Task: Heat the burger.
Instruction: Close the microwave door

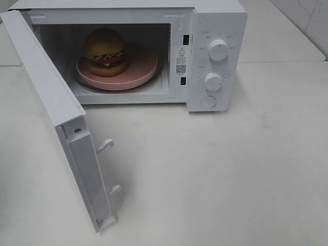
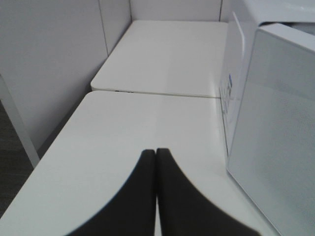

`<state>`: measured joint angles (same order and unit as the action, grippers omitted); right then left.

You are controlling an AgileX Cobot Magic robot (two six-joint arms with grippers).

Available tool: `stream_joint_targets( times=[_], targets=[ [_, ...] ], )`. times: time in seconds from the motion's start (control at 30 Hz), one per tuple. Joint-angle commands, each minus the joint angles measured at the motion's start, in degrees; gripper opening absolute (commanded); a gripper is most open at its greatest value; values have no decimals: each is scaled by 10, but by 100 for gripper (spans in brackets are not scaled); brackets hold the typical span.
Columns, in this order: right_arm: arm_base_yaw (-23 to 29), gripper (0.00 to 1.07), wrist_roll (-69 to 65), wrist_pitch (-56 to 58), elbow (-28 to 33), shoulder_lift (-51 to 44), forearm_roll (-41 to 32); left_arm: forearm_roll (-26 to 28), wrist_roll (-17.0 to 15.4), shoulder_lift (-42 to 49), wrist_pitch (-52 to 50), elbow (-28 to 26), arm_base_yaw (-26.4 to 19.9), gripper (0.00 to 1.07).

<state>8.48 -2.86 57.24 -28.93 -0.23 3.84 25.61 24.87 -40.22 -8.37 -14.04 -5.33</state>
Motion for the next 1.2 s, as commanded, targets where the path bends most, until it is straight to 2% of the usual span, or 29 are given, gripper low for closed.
stream_joint_targets(
  times=[0.03,0.07,0.1,0.13,0.17,0.2,0.23,0.27,0.3,0.33,0.37,0.4,0.43,0.47,0.5,0.53,0.57,0.63,0.97,1.1,1.2],
  targets=[
    [-3,75,1,-2,1,-15,0,-37,-57,-24,-78,9,-2,0],
    [-3,75,1,-2,1,-15,0,-37,-57,-24,-78,9,-2,0],
    [-3,75,1,-2,1,-15,0,-92,-105,-40,-88,9,-2,0],
    [-3,75,1,-2,1,-15,0,-92,-105,-40,-88,9,-2,0],
    [-3,75,1,-2,1,-15,0,-121,-132,-46,-94,9,-2,0],
    [-3,75,1,-2,1,-15,0,-178,-206,-61,-108,9,-2,0],
    [-3,75,1,-2,1,-15,0,-178,-206,-61,-108,9,-2,0],
    [-3,75,1,-2,1,-15,0,-214,-243,-68,-118,9,-2,0],
    [-3,75,1,-2,1,-15,-1,-285,-305,-88,-143,9,-2,0],
    [-3,75,1,-2,1,-15,-1,-285,-305,-88,-143,9,-2,0],
    [-3,75,1,-2,1,-15,-1,-372,-359,-111,-176,9,-2,0],
    [-3,75,1,-2,1,-15,-1,-372,-359,-111,-176,9,-2,0],
    [-3,75,1,-2,1,-15,-1,-405,-384,-122,-197,9,-2,0],
    [-3,75,1,-2,1,-15,-1,-470,-431,-147,-230,9,-2,0],
    [-3,75,1,-2,1,-15,-1,-470,-431,-147,-230,9,-2,0],
    [-3,75,1,-2,1,-15,-1,-509,-468,-176,-265,9,-2,0],
    [-3,75,1,-2,1,-15,-1,-509,-468,-176,-265,9,-2,0],
    [-3,75,1,-2,1,-15,-1,-543,-489,-214,-319,7,-2,0],
    [-3,75,1,-2,1,-15,-1,-559,-496,-319,-438,6,-2,0],
    [-3,75,1,-2,1,-15,-1,-564,-496,-338,-452,4,2,0],
    [-3,75,1,-2,1,-15,-1,-564,-488,-351,-451,-1,26,0]
  ],
)
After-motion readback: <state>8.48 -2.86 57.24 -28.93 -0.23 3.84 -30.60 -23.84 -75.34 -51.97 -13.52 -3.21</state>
